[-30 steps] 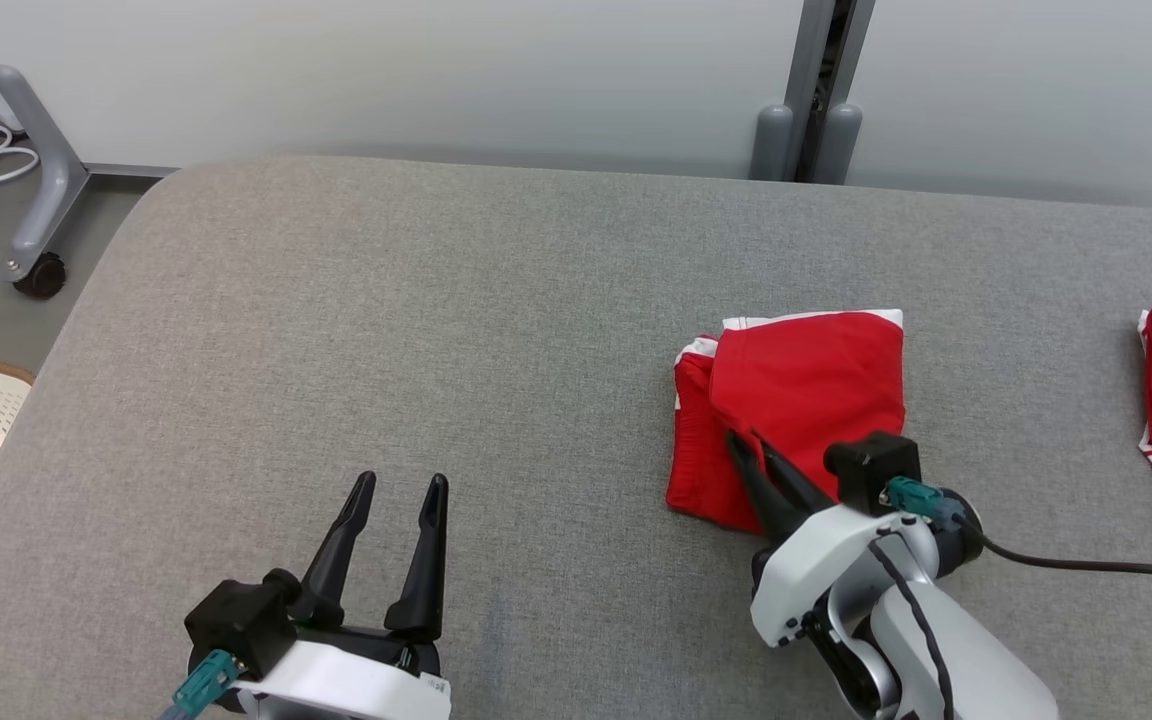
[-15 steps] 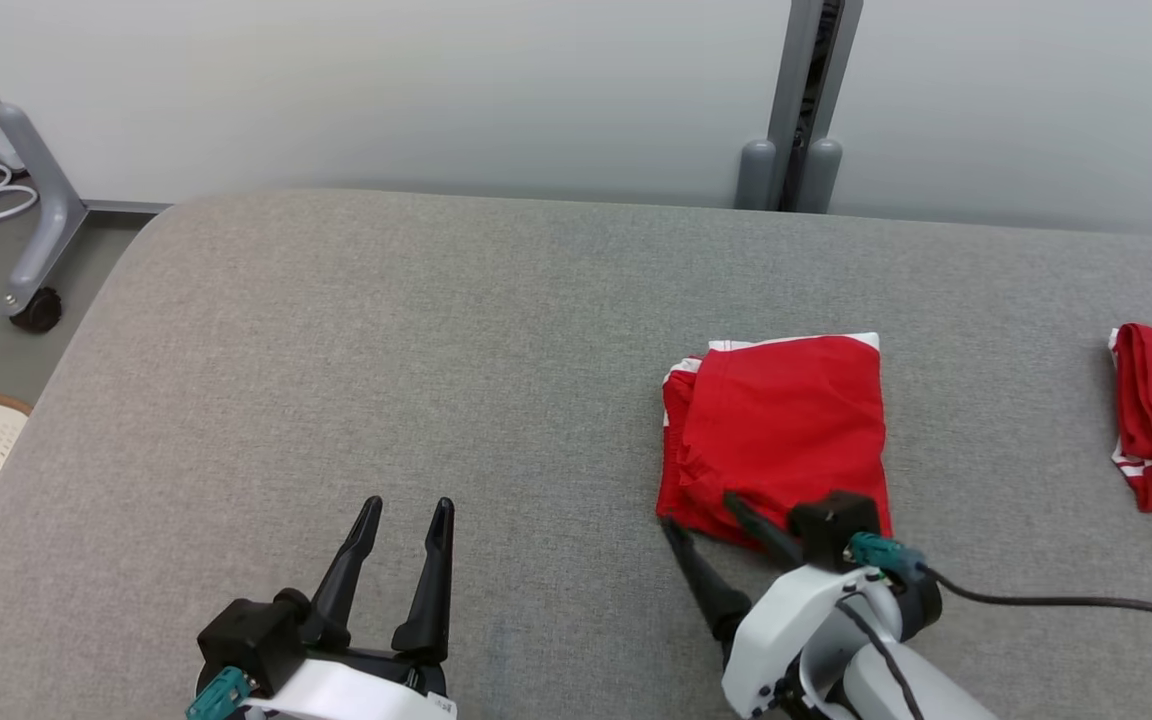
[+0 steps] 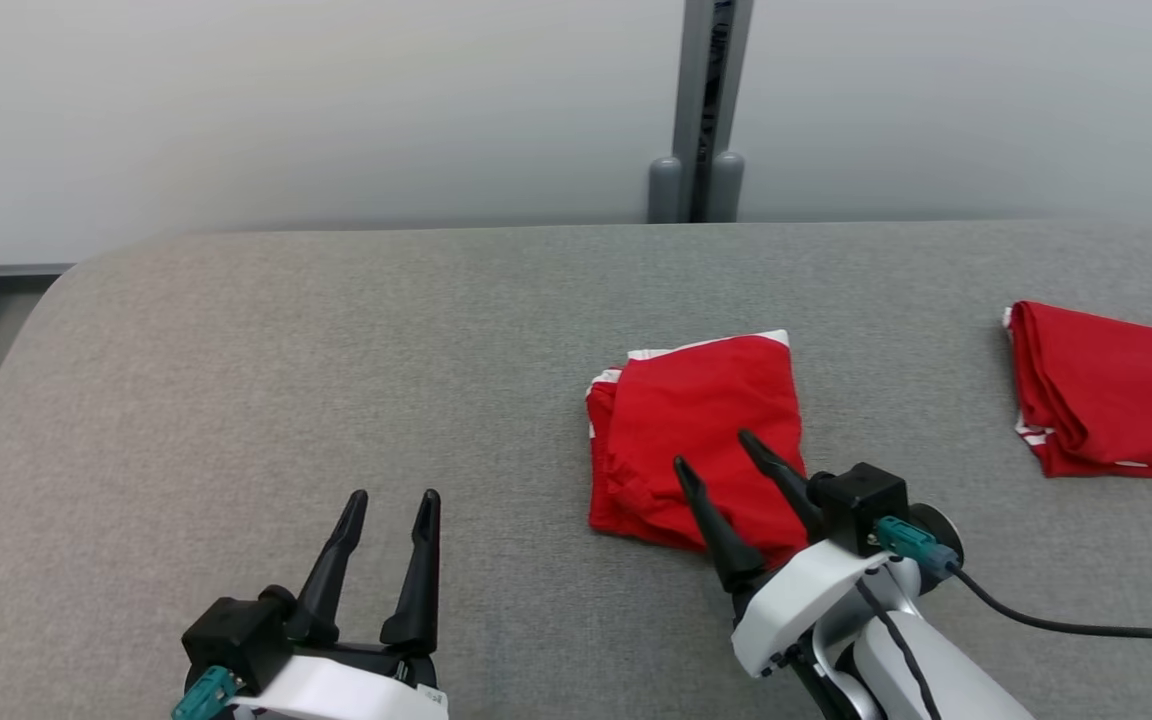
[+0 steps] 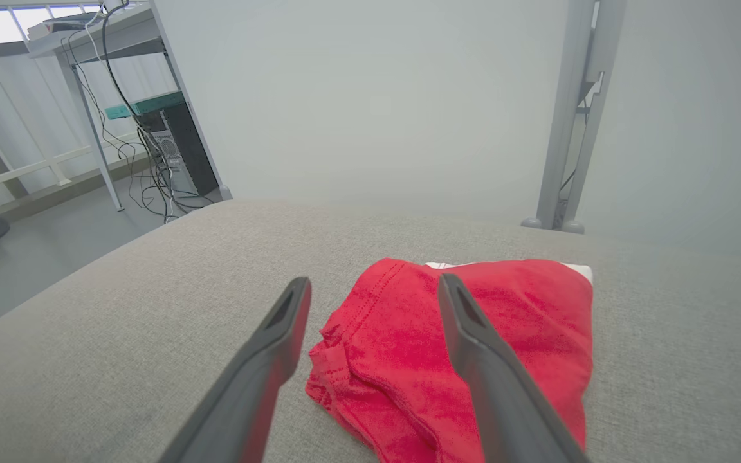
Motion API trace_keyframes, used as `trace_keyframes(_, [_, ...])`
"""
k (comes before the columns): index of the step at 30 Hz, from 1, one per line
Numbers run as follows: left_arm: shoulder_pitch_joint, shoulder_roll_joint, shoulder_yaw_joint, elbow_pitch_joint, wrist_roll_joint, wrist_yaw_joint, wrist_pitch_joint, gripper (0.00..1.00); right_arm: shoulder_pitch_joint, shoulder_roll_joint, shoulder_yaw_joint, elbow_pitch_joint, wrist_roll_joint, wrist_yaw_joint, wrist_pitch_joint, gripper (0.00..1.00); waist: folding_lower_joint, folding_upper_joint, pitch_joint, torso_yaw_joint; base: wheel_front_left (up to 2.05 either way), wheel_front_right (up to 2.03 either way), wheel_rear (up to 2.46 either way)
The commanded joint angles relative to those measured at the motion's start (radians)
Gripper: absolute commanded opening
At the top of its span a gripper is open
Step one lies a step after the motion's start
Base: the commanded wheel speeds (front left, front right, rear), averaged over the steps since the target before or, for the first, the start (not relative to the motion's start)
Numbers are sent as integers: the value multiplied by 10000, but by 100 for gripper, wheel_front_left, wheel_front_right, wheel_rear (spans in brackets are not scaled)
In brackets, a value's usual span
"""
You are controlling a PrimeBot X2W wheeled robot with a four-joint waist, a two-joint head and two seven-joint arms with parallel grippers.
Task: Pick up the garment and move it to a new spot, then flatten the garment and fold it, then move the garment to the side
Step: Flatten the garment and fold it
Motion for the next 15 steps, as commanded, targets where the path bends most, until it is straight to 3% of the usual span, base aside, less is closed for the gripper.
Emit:
trace_keyframes(1, [-71, 34, 123, -59, 52, 78, -31, 100, -74, -62, -263, 98, -196, -2, -189, 100, 0, 0, -78, -295, 0, 0, 0])
trace_keyframes(8, [6, 33, 627, -230, 173, 135, -31, 100, 170, -108, -1292, 205, -864, -2, -419, 100, 0, 0, -119, -844, 0, 0, 0])
trace_keyframes(15, [312, 38, 1248, -343, 253, 143, -31, 100, 729, -121, -2273, -546, -1365, -2, -423, 100, 0, 0, -186, -1151, 0, 0, 0])
